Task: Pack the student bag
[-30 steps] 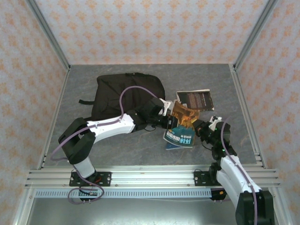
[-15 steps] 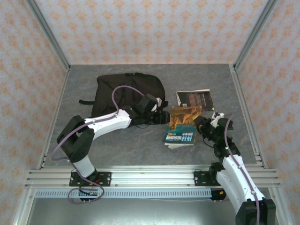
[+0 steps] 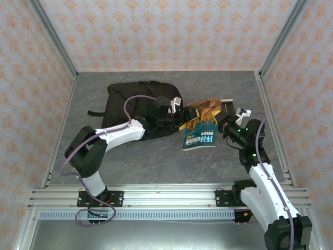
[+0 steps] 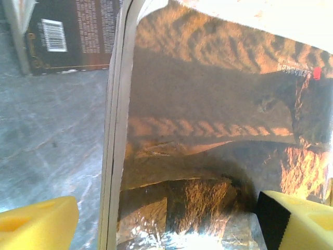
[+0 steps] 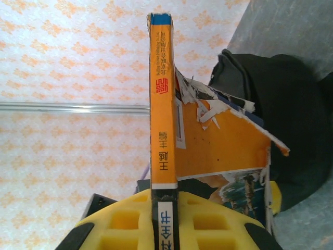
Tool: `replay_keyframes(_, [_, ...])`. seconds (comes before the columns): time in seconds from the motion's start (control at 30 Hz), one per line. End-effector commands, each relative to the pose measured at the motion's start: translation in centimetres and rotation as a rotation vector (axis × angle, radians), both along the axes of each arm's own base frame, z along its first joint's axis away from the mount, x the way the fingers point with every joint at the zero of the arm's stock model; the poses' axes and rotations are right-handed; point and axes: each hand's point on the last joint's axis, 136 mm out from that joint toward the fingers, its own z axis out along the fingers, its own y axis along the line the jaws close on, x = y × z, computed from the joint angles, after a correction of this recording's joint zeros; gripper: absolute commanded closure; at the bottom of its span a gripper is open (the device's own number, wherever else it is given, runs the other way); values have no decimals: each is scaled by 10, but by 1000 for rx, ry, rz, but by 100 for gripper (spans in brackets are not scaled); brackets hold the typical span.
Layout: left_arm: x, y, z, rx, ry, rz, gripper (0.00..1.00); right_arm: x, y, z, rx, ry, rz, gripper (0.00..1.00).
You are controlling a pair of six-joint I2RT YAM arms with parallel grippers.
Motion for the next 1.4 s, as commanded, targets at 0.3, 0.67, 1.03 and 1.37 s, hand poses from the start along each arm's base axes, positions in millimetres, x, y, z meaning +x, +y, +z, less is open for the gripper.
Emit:
replay_keyframes(0.3, [6,-2,6,-70,42,5,10,0,-1,75,129,-145,-14,100])
replay_keyframes(0.67, [19,-12,65,-360,114,38,10,14,-23,79,202,-121,-166,100])
replay_keyframes(1.03, [22,-11,85,-375,78,34,35,19,-10,66,162,-75,-99,100])
replay_keyframes(1.37, [28,8,85,-331,28,61,66,11,3,35,59,-23,-4,100])
